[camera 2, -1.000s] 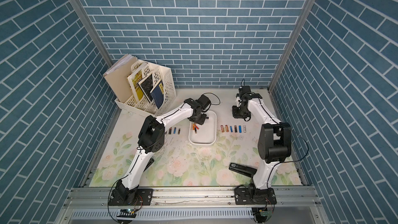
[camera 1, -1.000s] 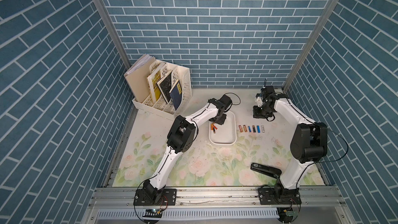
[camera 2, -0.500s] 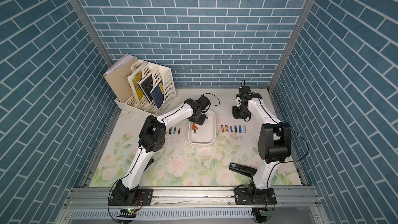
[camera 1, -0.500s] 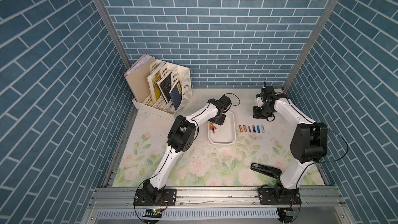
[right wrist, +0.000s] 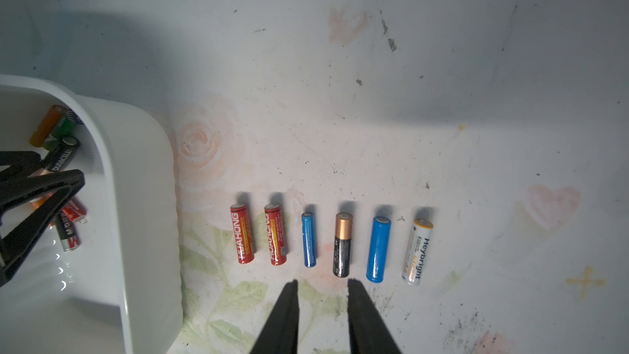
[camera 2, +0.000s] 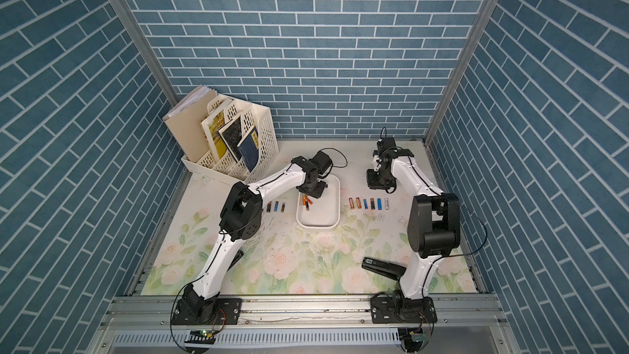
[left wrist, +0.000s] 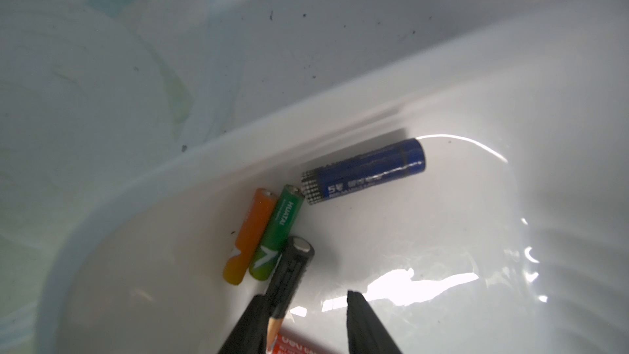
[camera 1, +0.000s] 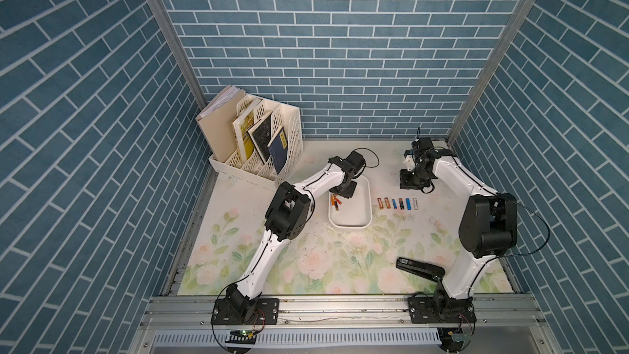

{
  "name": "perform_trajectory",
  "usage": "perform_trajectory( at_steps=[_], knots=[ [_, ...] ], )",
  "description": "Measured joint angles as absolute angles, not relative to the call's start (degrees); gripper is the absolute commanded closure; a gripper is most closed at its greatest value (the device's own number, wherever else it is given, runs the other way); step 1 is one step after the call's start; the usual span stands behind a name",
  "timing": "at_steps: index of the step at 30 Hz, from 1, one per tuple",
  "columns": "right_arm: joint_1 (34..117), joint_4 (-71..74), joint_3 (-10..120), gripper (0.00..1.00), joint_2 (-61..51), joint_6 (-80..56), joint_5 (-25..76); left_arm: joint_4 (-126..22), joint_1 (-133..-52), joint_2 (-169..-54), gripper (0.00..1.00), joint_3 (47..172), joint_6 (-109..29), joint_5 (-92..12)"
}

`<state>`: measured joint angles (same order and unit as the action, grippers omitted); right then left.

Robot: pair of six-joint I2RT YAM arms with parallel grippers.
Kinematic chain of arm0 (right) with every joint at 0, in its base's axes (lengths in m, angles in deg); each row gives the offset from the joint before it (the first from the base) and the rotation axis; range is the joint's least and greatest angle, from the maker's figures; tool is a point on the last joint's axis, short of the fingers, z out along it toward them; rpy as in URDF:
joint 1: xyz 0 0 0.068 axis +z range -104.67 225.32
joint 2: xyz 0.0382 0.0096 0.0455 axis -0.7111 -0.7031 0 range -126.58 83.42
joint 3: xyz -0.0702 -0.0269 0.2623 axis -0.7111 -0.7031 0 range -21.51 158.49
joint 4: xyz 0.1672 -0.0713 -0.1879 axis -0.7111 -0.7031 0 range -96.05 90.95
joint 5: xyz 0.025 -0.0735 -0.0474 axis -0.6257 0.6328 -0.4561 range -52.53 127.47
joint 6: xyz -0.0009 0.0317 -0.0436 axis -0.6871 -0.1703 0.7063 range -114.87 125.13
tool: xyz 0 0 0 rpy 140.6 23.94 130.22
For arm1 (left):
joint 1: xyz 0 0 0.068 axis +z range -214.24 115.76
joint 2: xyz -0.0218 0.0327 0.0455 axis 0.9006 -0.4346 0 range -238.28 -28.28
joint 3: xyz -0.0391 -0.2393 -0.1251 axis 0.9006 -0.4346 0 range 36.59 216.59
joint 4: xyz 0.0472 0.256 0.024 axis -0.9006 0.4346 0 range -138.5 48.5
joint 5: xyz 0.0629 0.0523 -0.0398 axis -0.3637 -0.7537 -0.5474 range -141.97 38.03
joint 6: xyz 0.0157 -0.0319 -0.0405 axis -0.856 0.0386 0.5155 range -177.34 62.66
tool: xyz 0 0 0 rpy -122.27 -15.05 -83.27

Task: Take the batteries out of the storage box
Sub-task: Pick up the battery from the storage box.

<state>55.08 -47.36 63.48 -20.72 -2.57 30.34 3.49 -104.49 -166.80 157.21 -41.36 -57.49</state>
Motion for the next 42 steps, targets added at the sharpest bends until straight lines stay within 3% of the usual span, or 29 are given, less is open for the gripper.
perform_trajectory(
  at_steps=[12,19,29,42],
  knots=[
    [55.08,-46.79,62.85,0.71,-20.72,-2.55,29.88,4.6,-104.82,-169.51,0.57,159.81,-41.97,-59.72],
    [55.08,-46.51,62.41,0.71,-20.69,-2.55,29.7,4.97,-104.82,-169.53,0.73,160.05,-42.08,-58.37],
    [55.08,-46.36,62.37,0.72,-20.61,-2.55,29.68,4.73,-104.65,-169.53,0.86,160.07,-41.49,-51.98],
    [55.08,-46.14,62.34,0.72,-20.5,-2.55,29.51,-0.01,-103.95,-168.2,0.86,157.3,-39.08,-39.61]
  ],
)
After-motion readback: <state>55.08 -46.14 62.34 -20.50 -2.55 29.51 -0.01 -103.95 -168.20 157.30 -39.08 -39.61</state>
